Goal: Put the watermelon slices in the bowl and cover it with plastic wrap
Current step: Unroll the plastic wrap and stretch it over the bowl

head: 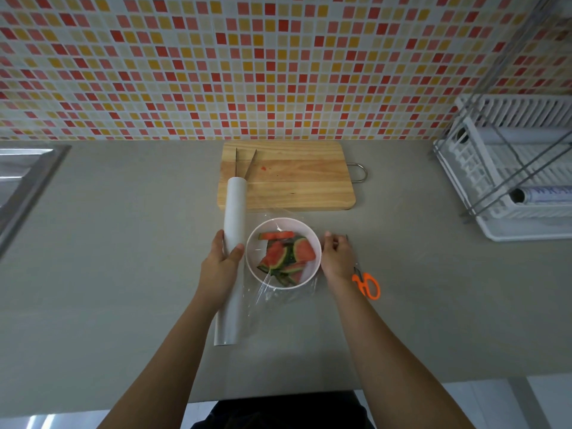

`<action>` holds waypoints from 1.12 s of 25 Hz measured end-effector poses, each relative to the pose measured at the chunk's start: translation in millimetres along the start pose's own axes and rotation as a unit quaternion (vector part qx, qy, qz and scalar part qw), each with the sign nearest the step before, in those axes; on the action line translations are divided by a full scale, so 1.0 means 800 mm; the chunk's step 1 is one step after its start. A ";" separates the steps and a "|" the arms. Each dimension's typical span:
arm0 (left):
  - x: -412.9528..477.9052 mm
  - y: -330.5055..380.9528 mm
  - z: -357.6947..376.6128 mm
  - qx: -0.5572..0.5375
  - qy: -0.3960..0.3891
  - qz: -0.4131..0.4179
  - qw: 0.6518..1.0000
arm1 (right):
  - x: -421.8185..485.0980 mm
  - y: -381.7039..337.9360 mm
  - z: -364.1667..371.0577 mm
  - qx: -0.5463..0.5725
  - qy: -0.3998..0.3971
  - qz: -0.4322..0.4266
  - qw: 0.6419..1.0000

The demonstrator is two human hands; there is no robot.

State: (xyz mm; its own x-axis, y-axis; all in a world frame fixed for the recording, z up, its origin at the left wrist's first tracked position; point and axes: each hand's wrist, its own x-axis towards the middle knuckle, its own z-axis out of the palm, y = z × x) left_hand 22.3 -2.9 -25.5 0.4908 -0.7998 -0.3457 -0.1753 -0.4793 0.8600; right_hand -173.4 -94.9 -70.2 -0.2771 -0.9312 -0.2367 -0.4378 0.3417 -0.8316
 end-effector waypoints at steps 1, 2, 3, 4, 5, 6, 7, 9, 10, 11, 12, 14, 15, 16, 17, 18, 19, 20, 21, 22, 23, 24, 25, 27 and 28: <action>0.000 0.000 0.000 0.001 0.001 0.000 1.000 | 0.002 0.003 -0.004 -0.014 -0.003 0.000 1.000; -0.001 0.000 0.000 0.002 0.001 0.001 1.000 | 0.000 0.006 -0.008 -0.022 0.005 -0.003 1.000; -0.001 0.000 -0.001 0.002 0.001 0.003 1.000 | -0.004 0.008 -0.012 -0.019 0.033 -0.026 0.999; -0.002 0.001 -0.001 0.004 0.001 0.005 1.000 | -0.011 0.007 -0.015 0.014 0.079 -0.065 0.995; -0.002 0.001 0.000 0.006 0.003 0.006 1.000 | -0.021 0.002 -0.018 0.077 0.120 -0.106 0.984; -0.001 0.002 0.000 0.010 0.006 0.007 1.000 | -0.030 -0.004 -0.019 0.139 0.129 -0.146 0.971; -0.001 0.002 0.000 0.014 0.007 0.007 1.000 | -0.038 -0.010 -0.017 0.176 0.102 -0.184 0.961; -0.001 0.003 0.001 0.018 0.005 0.008 1.000 | -0.047 -0.016 -0.006 0.190 -0.014 -0.204 0.960; -0.002 0.003 0.001 0.022 0.003 0.009 1.000 | -0.048 -0.016 0.000 0.188 -0.072 -0.183 0.962; -0.002 0.004 0.001 0.025 0.003 0.008 1.000 | -0.047 -0.015 0.006 0.191 -0.107 -0.154 0.963; -0.001 0.004 0.000 0.029 0.005 0.008 1.000 | -0.044 -0.013 0.011 0.205 -0.124 -0.126 0.963; 0.001 0.002 0.000 0.047 0.007 0.013 0.999 | -0.038 -0.009 0.019 0.244 -0.132 -0.076 0.958; 0.001 0.001 0.001 0.057 0.008 0.019 0.998 | -0.035 -0.010 0.021 0.253 -0.134 -0.055 0.956; 0.001 0.001 0.002 0.065 0.010 0.026 0.997 | -0.034 -0.011 0.021 0.257 -0.138 -0.035 0.956; 0.001 0.000 0.003 0.069 0.011 0.033 0.997 | -0.034 -0.013 0.022 0.259 -0.138 -0.017 0.956; 0.000 -0.001 0.004 0.071 0.011 0.039 0.997 | -0.035 -0.015 0.023 0.258 -0.135 -0.002 0.957; 0.000 -0.002 0.005 0.073 0.011 0.041 0.996 | -0.035 -0.017 0.024 0.250 -0.127 0.007 0.960; 0.000 -0.003 0.005 0.075 0.010 0.040 0.996 | -0.035 -0.018 0.025 0.238 -0.119 0.013 0.964; 0.000 -0.004 0.006 0.078 0.009 0.039 0.996 | -0.035 -0.019 0.026 0.225 -0.110 0.019 0.968; 0.001 -0.004 0.005 0.081 0.007 0.039 0.996 | -0.035 -0.018 0.027 0.211 -0.100 0.026 0.972; 0.001 -0.004 0.006 0.084 0.004 0.039 0.996 | -0.034 -0.018 0.027 0.196 -0.090 0.036 0.976; 0.001 -0.004 0.006 0.088 0.001 0.040 0.995 | -0.034 -0.018 0.027 0.185 -0.080 0.046 0.978; 0.001 -0.003 0.007 0.091 0.000 0.041 0.995 | -0.033 -0.018 0.027 0.173 -0.073 0.054 0.981; 0.000 -0.002 0.009 0.092 0.001 0.041 0.995 | -0.032 -0.020 0.025 0.148 -0.068 0.065 0.984; -0.001 -0.001 0.010 0.090 0.001 0.043 0.995 | -0.032 -0.022 0.024 0.136 -0.069 0.068 0.986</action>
State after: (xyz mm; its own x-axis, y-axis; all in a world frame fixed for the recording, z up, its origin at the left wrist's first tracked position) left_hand 15.2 -4.9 -29.2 0.4685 -0.8400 -0.2738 -0.3667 -0.4668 0.8047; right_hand -142.4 -79.7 -59.4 -0.1894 -0.8942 -0.4057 -0.1537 0.4351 -0.8872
